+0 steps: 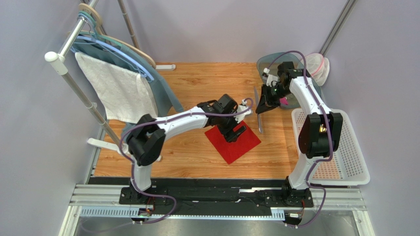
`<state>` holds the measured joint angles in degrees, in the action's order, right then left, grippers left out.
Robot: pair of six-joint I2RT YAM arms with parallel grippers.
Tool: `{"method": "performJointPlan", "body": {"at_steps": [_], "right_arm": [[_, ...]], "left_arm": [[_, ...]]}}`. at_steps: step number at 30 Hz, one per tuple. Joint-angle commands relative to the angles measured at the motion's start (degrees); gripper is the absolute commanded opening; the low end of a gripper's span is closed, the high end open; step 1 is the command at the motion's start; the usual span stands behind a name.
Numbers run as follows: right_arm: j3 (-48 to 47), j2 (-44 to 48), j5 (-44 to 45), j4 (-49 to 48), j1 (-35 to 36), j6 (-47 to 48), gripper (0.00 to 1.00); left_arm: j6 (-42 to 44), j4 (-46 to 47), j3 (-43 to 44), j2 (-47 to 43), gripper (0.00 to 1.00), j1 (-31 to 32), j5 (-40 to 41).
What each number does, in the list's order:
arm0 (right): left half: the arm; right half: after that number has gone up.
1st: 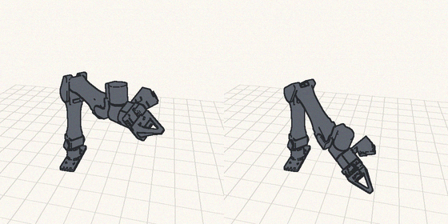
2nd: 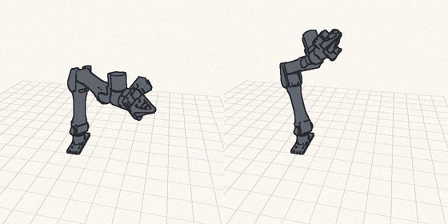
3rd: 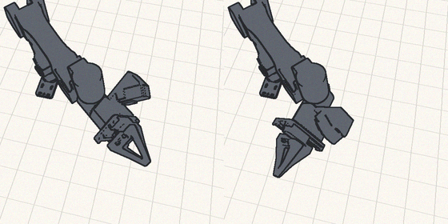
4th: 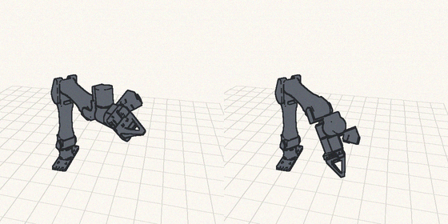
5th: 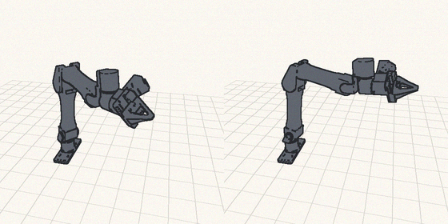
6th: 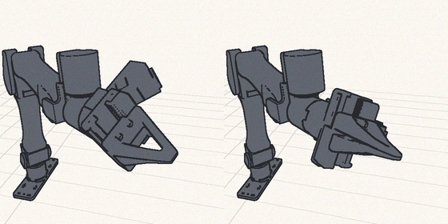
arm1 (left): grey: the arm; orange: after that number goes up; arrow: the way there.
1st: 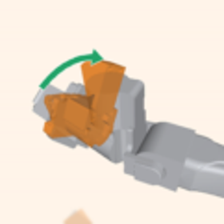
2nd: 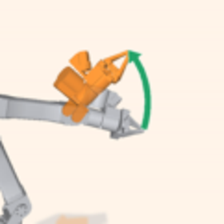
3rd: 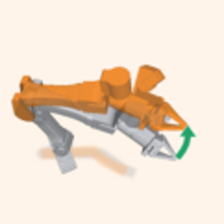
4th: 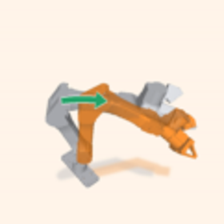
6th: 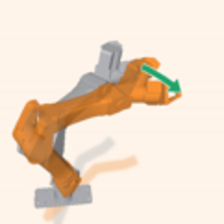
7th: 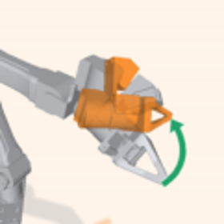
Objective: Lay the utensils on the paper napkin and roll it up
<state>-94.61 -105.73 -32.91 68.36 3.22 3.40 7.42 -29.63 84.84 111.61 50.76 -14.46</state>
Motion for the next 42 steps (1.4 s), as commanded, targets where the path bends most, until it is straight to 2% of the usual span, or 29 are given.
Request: {"method": "performJointPlan", "body": {"at_steps": [1,4,6,11,15,19,26,42], "right_arm": [[2.3,6.1,5.9,-5.3,4.1,-10.5,0.00],[4.6,7.0,10.0,-7.3,7.9,-14.8,0.00],[5.9,7.0,12.8,-8.8,9.9,-19.6,0.00],[9.2,6.1,19.3,-12.6,17.0,-27.2,0.00],[8.9,3.7,22.2,-15.3,21.2,-30.3,0.00],[6.7,-0.7,24.0,-15.6,23.8,-31.3,0.00],[4.3,-7.2,25.5,-16.1,25.0,-32.5,0.00],[3.7,-11.3,26.1,-15.6,25.6,-35.1,0.01]], "left_arm": [[-9.1,4.7,-3.4,-15.1,0.91,-3.6,-1.5],[-13.7,6.7,-8.4,-23.6,0.93,-6.8,-2.5],[-14.2,7.0,-11.8,-27.7,0.98,-9.2,-1.7],[-9.9,5.3,-16.2,-40.4,0.99,-10.6,4.0],[-8.8,3.4,-18.0,-46.3,0.99,-15.8,4.6],[-8.9,-0.2,-19.3,-48.6,0.99,-20.0,3.5],[-7.8,-0.4,-21.8,-52.7,0.99,-21.5,3.3],[-8.3,0.7,-23.9,-52.7,0.99,-23.3,2.2]]}}
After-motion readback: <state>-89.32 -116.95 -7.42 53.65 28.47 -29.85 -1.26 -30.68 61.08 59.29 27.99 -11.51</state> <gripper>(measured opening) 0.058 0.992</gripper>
